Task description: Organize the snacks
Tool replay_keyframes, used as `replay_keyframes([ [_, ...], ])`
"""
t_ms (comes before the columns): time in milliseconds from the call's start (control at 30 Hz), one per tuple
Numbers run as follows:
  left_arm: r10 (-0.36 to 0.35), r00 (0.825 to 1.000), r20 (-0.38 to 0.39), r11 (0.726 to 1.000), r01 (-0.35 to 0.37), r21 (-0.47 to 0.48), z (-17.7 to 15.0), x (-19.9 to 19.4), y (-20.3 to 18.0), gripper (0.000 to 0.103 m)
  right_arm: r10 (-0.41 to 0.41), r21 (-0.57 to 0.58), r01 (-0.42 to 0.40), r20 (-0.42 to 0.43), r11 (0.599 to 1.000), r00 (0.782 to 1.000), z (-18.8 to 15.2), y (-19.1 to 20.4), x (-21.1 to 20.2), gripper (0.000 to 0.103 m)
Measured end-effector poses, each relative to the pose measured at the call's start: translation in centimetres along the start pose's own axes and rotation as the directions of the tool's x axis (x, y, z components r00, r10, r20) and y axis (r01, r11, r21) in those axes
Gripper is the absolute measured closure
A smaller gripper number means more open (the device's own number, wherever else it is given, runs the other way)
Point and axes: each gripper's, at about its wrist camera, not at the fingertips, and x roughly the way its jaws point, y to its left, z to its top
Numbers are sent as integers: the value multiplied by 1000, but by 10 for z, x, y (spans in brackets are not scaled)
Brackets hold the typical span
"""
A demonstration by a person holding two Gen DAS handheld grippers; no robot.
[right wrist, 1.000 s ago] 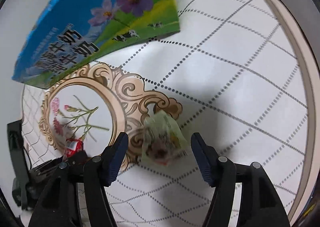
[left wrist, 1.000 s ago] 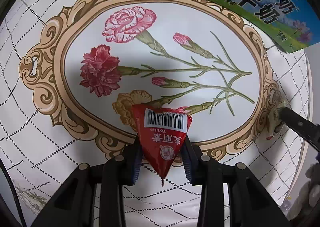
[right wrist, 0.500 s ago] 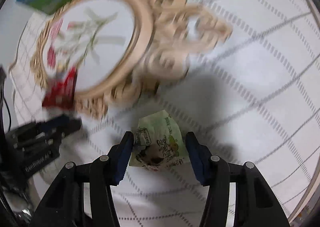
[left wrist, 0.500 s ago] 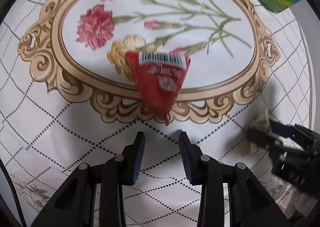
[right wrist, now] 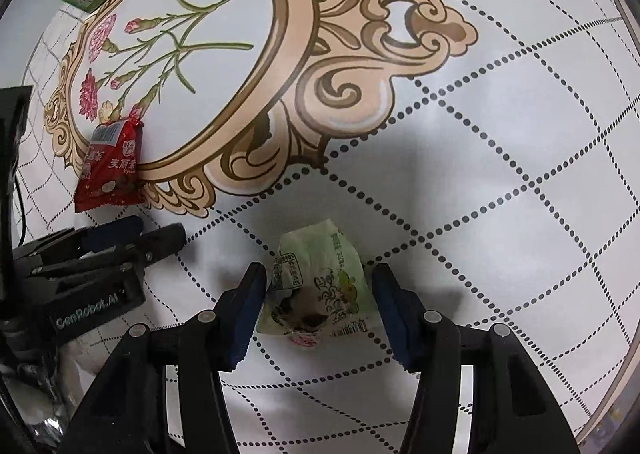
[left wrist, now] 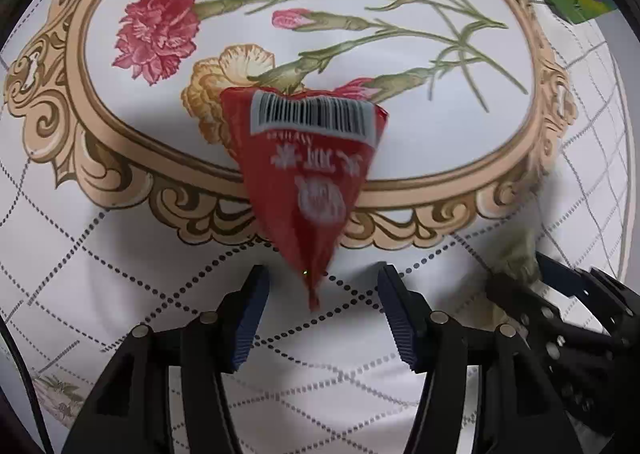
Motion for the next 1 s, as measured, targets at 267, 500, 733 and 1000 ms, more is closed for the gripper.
replay_keyframes([
  [267,-157,987,27,979,159,-125,5,-27,10,38,35,37,-35,-3,999,999,3,-17,-2,44],
  [500,-155,987,33,975,158,-156,21,-22,5,38,28,36,-28,-7,999,1000,2,-9,0,39],
  [733,-84,991,101,990,95,-102,37,-52,-13,38,50,67,-49,-6,997,999,2,-9,0,39],
  [1000,-54,991,118,994,65,-88,80,-52,-16,38,38,70,-38,-6,997,999,10,-12,-4,39],
])
